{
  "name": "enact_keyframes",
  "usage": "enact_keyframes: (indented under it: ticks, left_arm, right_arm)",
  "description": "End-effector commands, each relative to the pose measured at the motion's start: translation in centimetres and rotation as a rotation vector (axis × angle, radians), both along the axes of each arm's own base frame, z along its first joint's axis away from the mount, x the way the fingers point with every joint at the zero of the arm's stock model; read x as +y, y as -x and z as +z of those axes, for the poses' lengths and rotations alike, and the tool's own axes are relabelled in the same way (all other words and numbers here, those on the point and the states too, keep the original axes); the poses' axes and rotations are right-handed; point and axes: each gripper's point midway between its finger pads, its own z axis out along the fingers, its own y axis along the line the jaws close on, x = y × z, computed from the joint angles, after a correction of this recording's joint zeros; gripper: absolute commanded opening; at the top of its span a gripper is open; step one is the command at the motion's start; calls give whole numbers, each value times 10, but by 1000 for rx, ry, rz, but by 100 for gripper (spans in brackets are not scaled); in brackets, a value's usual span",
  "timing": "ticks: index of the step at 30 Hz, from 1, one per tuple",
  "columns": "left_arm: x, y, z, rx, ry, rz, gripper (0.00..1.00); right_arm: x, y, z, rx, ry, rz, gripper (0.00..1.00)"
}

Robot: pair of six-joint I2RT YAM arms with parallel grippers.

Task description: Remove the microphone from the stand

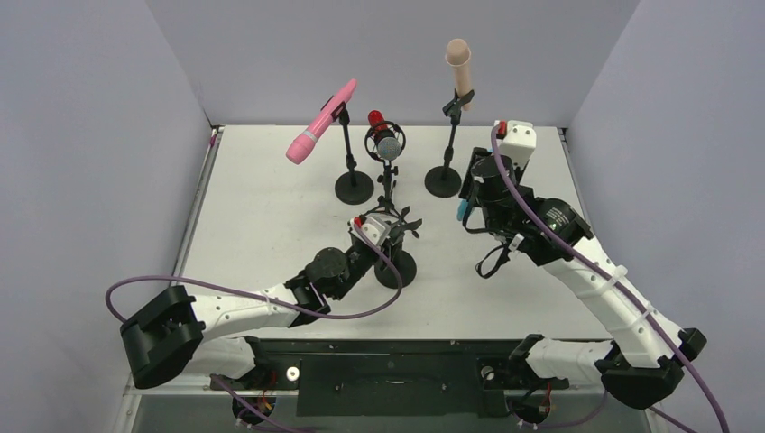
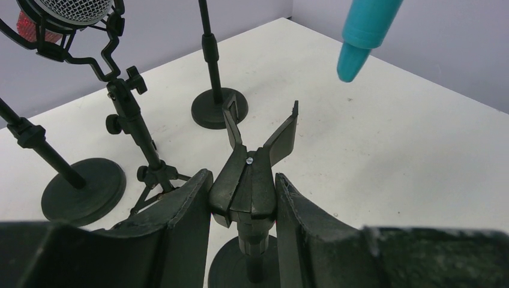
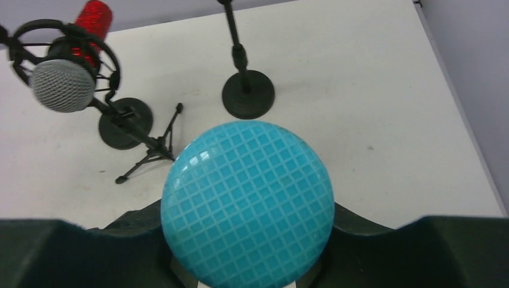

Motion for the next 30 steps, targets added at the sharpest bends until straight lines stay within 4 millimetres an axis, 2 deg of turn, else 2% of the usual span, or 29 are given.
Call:
enact_keyframes:
  ticks: [1,9,10,11,12,13,14,15,16,19,21,23,25,27,30]
  left_arm:
    - [3,-1,33,-15,92,15,0]
    - [1,-2,32,16,99,19,0]
    - [0,-3,33,18,102,20,3]
    - [0,-3,33,26,105,22,7]
    - [-1,-4,35,28,109,24,13]
    - [-1,-4,35,33,113,25,18]
    - [-2,-4,36,33,115,23,29]
    - [-4,-5,37,38,118,22,33]
    - [-5,-5,39,38,120,20,41]
    - [-8,-4,43,44,128,8,59]
    - [-8,-4,46,42,135,5,74]
    - [-6,-3,51,37,144,5,84]
    - [-4,-1,55,35,145,4,90]
    - [-2,0,61,32,147,1,94]
    - [0,3,68,34,143,-6,95]
  right_arm:
    - [-37,-7,-13,38,5,-59,0]
    - [-100,-43,-78,241,23,-185,0]
    - [-111,-46,-82,261,12,-201,0]
    - [-113,-52,-91,293,6,-198,0]
    - [-126,-56,-95,308,5,-229,0]
    - [-128,-64,-105,344,4,-228,0]
    - [-139,-68,-109,362,1,-252,0]
    - [-140,-77,-120,402,-4,-250,0]
    - [-149,-81,-124,419,-11,-269,0]
    - [-162,-98,-149,506,-43,-278,0]
    - [-165,-107,-160,543,-51,-276,0]
    - [-166,-115,-169,579,-45,-273,0]
    - [-166,-124,-177,611,-37,-268,0]
    - [-176,-132,-186,640,-44,-288,0]
    - [-181,-145,-205,699,-47,-293,0]
